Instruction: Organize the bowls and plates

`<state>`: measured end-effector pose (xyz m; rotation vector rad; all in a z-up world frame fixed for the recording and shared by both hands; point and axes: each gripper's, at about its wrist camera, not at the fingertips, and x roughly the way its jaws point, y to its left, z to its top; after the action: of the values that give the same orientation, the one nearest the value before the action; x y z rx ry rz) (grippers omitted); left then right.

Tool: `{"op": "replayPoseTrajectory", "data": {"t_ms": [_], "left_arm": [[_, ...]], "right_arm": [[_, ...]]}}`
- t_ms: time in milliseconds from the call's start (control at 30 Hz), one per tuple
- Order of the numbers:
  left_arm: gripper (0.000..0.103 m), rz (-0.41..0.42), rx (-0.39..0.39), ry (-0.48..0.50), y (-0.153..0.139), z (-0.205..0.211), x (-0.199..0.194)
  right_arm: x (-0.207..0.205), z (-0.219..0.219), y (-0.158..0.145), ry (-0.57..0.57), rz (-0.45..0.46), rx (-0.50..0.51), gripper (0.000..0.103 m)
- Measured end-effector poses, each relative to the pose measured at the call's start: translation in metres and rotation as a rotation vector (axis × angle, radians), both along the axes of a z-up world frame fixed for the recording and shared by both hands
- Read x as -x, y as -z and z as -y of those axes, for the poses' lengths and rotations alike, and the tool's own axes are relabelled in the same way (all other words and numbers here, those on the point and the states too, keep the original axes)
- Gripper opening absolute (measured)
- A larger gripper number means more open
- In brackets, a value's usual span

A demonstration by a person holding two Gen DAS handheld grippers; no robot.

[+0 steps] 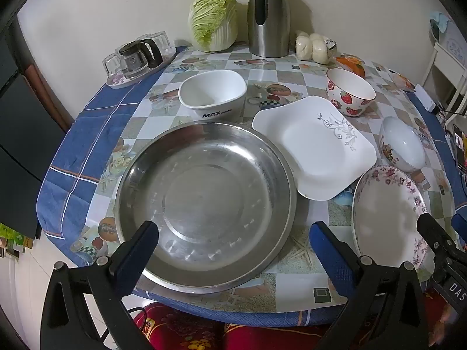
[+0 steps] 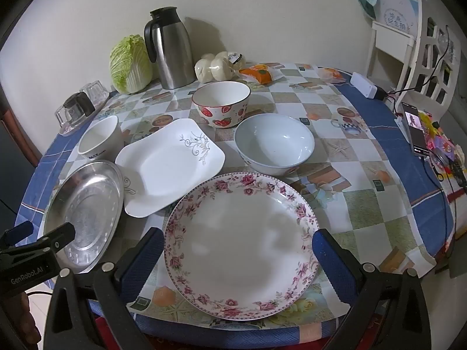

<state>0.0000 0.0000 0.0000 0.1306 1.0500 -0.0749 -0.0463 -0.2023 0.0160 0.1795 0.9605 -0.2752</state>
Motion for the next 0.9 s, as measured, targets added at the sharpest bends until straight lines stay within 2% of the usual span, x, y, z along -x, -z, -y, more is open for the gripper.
{"op": "replayPoseTrajectory", "data": {"t_ms": [900], "left_arm": [[0.103, -0.002, -0.009, 0.002, 0.0017, -0.0015, 0.0003]], "right_arm": [[-0.0019, 0.0000, 0.0038, 0.000, -0.003, -0.005, 0.103]]}}
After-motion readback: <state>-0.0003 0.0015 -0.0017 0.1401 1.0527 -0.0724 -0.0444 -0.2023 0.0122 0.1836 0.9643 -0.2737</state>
